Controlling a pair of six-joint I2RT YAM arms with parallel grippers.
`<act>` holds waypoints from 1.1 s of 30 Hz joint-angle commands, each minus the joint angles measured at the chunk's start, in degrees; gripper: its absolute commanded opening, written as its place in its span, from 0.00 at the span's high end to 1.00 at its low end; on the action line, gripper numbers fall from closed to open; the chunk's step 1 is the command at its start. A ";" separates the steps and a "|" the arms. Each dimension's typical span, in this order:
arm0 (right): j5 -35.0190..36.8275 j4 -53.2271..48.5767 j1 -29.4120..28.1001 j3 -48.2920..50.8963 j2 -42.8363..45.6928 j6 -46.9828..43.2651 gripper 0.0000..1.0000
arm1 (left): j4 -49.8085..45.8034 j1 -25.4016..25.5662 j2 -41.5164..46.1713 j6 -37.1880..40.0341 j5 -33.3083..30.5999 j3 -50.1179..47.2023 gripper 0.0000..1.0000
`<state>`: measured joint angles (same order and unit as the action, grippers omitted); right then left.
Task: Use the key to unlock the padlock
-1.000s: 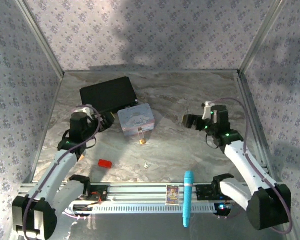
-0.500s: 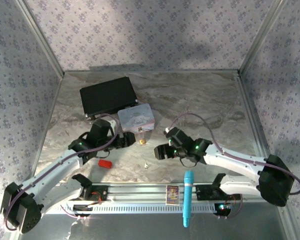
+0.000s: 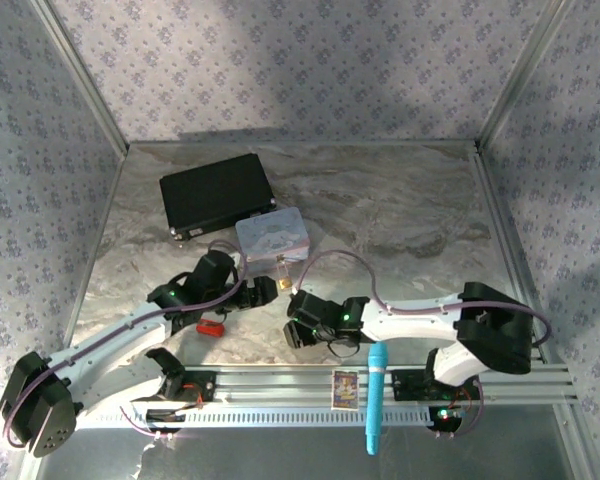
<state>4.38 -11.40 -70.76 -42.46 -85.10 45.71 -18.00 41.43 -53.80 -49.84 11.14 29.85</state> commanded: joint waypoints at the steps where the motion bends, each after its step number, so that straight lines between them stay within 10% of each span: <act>1: 2.17 1.22 -0.67 -2.40 -2.61 2.47 0.47 | 0.48 0.41 0.10 -0.98 -1.27 -0.38 0.05; 33: 1.12 2.48 -1.77 -2.04 -8.94 4.26 0.93 | 4.07 0.49 0.53 -5.48 -4.05 -3.51 0.07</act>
<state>9.65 -15.55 -73.58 -47.92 -93.80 50.33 -16.36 41.43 -53.78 -53.34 7.44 26.87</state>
